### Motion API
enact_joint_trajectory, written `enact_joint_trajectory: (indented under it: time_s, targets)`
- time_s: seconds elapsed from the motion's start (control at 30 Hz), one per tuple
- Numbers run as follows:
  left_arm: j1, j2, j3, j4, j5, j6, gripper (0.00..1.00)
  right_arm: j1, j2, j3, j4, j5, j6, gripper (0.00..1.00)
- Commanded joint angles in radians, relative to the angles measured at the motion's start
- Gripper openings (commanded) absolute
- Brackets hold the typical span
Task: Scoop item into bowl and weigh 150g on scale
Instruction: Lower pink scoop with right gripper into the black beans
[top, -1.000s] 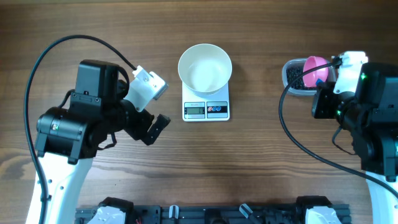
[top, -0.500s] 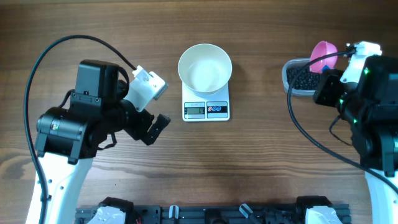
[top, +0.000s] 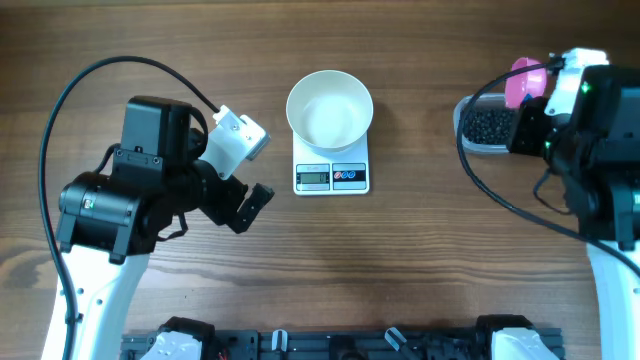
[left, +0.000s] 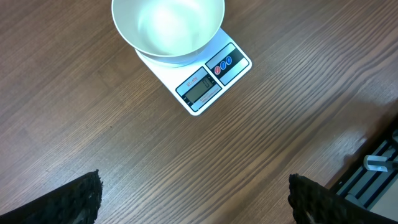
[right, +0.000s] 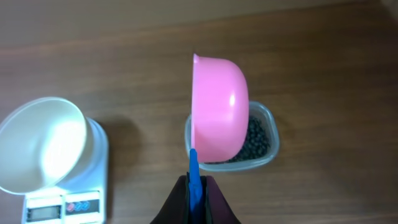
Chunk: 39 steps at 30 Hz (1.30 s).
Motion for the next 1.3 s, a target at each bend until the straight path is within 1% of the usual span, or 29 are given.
enact_joint_trajectory:
  time_s: [0.0, 0.23, 0.37, 0.47, 0.6, 0.8, 1.27]
  targets:
    - [-0.001, 0.006, 0.018, 0.004, 0.001, -0.006, 1.00, -0.006, 0.047, 0.037, -0.025, 0.058, -0.095, 0.04]
    - [-0.001, 0.006, 0.018, 0.004, 0.001, -0.006, 1.00, -0.006, 0.167, 0.037, -0.092, 0.088, -0.206, 0.04]
    - [-0.001, 0.006, 0.018, 0.003, 0.001, -0.006, 1.00, -0.006, 0.237, 0.036, -0.094, 0.115, -0.254, 0.04]
    - [-0.001, 0.006, 0.018, 0.003, 0.001, -0.006, 1.00, -0.006, 0.277, 0.035, -0.092, 0.147, -0.260, 0.04]
    - [-0.001, 0.006, 0.018, 0.003, 0.001, -0.006, 1.00, -0.006, 0.354, 0.030, -0.036, 0.151, -0.276, 0.04]
    - [-0.001, 0.006, 0.018, 0.003, 0.001, -0.006, 1.00, -0.006, 0.448, 0.030, 0.007, 0.269, -0.282, 0.04]
    - [-0.001, 0.006, 0.018, 0.003, 0.001, -0.006, 1.00, -0.053, 0.499, 0.029, 0.053, 0.275, -0.309, 0.04]
